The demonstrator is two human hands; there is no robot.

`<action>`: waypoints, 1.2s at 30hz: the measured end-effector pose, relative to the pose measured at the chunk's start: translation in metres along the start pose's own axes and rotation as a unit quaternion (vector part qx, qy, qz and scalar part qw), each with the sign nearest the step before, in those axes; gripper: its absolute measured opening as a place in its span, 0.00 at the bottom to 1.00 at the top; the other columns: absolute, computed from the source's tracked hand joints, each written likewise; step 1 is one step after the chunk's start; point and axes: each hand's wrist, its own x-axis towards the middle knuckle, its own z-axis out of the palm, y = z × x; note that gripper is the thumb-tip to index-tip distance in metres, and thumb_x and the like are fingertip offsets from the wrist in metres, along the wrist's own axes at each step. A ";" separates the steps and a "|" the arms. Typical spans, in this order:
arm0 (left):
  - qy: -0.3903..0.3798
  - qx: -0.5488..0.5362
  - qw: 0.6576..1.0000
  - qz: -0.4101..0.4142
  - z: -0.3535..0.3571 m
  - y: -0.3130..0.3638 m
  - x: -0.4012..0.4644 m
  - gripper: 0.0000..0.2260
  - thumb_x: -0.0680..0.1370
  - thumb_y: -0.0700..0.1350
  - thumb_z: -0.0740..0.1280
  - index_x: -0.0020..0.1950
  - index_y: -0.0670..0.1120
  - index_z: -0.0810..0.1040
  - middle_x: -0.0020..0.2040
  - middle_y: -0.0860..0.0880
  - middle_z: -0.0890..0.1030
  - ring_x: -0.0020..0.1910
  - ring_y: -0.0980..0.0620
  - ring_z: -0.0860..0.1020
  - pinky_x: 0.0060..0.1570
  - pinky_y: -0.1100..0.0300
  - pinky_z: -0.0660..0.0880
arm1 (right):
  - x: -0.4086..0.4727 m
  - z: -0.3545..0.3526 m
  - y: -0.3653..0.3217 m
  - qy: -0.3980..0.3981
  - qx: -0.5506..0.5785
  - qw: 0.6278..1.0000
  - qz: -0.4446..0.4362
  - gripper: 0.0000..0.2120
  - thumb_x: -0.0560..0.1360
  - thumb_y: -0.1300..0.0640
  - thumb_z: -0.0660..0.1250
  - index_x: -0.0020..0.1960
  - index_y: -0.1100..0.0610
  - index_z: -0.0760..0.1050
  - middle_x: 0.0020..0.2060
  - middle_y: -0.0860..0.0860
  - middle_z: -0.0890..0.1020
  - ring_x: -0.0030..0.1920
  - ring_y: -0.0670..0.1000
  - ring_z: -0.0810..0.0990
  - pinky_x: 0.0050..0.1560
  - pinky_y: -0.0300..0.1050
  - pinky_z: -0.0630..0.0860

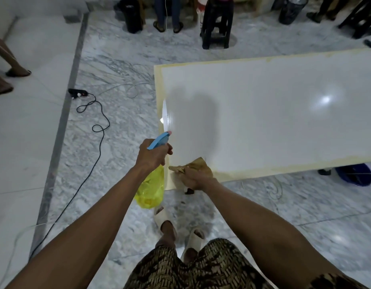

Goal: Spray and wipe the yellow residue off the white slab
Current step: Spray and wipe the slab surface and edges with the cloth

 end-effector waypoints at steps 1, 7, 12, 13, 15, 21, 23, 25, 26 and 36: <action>0.001 0.000 1.000 0.009 -0.003 0.002 -0.002 0.15 0.79 0.36 0.65 0.48 0.55 0.84 0.42 0.44 0.87 0.37 0.46 0.81 0.32 0.57 0.77 | -0.006 -0.010 -0.001 0.011 0.076 0.997 -0.004 0.24 0.84 0.43 0.49 0.76 0.48 0.65 0.74 0.51 0.69 0.75 0.55 0.65 0.74 0.42 0.61; -0.015 0.043 0.999 0.022 -0.020 0.034 -0.011 0.12 0.79 0.39 0.70 0.61 0.41 0.86 0.43 0.44 0.87 0.34 0.47 0.80 0.33 0.58 0.77 | -0.042 -0.081 -0.009 0.121 0.544 0.829 -0.050 0.26 0.83 0.39 0.54 0.64 0.59 0.76 0.59 0.58 0.81 0.57 0.56 0.80 0.58 0.51 0.78; -0.014 0.010 0.999 0.034 -0.035 0.062 -0.015 0.22 0.80 0.60 0.73 0.47 0.40 0.86 0.44 0.42 0.88 0.46 0.36 0.87 0.35 0.53 0.79 | -0.054 -0.125 -0.027 0.089 0.734 0.664 -0.108 0.33 0.82 0.36 0.50 0.70 0.60 0.73 0.65 0.60 0.79 0.67 0.60 0.76 0.69 0.57 0.71; -0.008 0.015 0.999 0.036 -0.038 0.067 -0.014 0.27 0.79 0.65 0.71 0.45 0.38 0.86 0.43 0.43 0.89 0.44 0.36 0.87 0.38 0.52 0.80 | -0.054 -0.130 -0.032 0.086 0.742 0.655 -0.114 0.34 0.82 0.35 0.49 0.71 0.60 0.73 0.65 0.60 0.79 0.67 0.60 0.76 0.69 0.57 0.71; 0.014 0.025 0.999 0.047 -0.045 0.078 -0.014 0.32 0.78 0.69 0.69 0.44 0.39 0.86 0.41 0.45 0.89 0.38 0.39 0.86 0.41 0.49 0.81 | -0.057 -0.135 -0.044 0.079 0.755 0.639 -0.124 0.36 0.82 0.34 0.47 0.70 0.61 0.73 0.64 0.61 0.80 0.67 0.60 0.76 0.66 0.57 0.73; 0.020 0.024 0.997 0.072 -0.062 0.089 -0.003 0.30 0.81 0.67 0.65 0.47 0.39 0.86 0.41 0.43 0.88 0.46 0.36 0.87 0.38 0.52 0.81 | -0.047 -0.127 -0.073 0.066 0.794 0.592 -0.123 0.45 0.76 0.26 0.41 0.70 0.60 0.73 0.65 0.62 0.79 0.67 0.62 0.76 0.73 0.61 0.66; 0.008 0.028 0.997 0.072 -0.074 0.091 0.008 0.29 0.81 0.68 0.65 0.49 0.41 0.86 0.40 0.44 0.88 0.46 0.35 0.87 0.39 0.51 0.82 | -0.035 -0.131 -0.083 0.063 0.802 0.581 -0.122 0.47 0.75 0.25 0.41 0.71 0.61 0.72 0.66 0.63 0.78 0.68 0.63 0.75 0.74 0.62 0.64; -0.006 0.038 0.996 0.080 -0.088 0.094 0.020 0.26 0.81 0.68 0.63 0.53 0.47 0.86 0.38 0.46 0.88 0.45 0.37 0.88 0.37 0.53 0.81 | -0.023 -0.134 -0.096 0.068 0.809 0.571 -0.120 0.48 0.75 0.25 0.39 0.71 0.61 0.72 0.65 0.64 0.78 0.68 0.63 0.75 0.73 0.61 0.66; -0.014 0.044 0.995 0.085 -0.094 0.094 0.024 0.24 0.82 0.69 0.62 0.55 0.51 0.86 0.38 0.46 0.88 0.45 0.38 0.88 0.36 0.55 0.80 | -0.017 -0.135 -0.103 0.071 0.815 0.564 -0.115 0.48 0.75 0.25 0.39 0.71 0.61 0.72 0.65 0.64 0.78 0.67 0.63 0.76 0.72 0.60 0.67; 0.001 0.046 0.999 0.028 -0.151 0.082 0.089 0.29 0.80 0.62 0.68 0.48 0.33 0.85 0.45 0.36 0.87 0.26 0.49 0.80 0.27 0.62 0.75 | 0.050 -0.137 -0.173 0.099 0.820 0.557 -0.091 0.36 0.82 0.38 0.43 0.70 0.63 0.72 0.64 0.64 0.78 0.66 0.63 0.76 0.69 0.59 0.70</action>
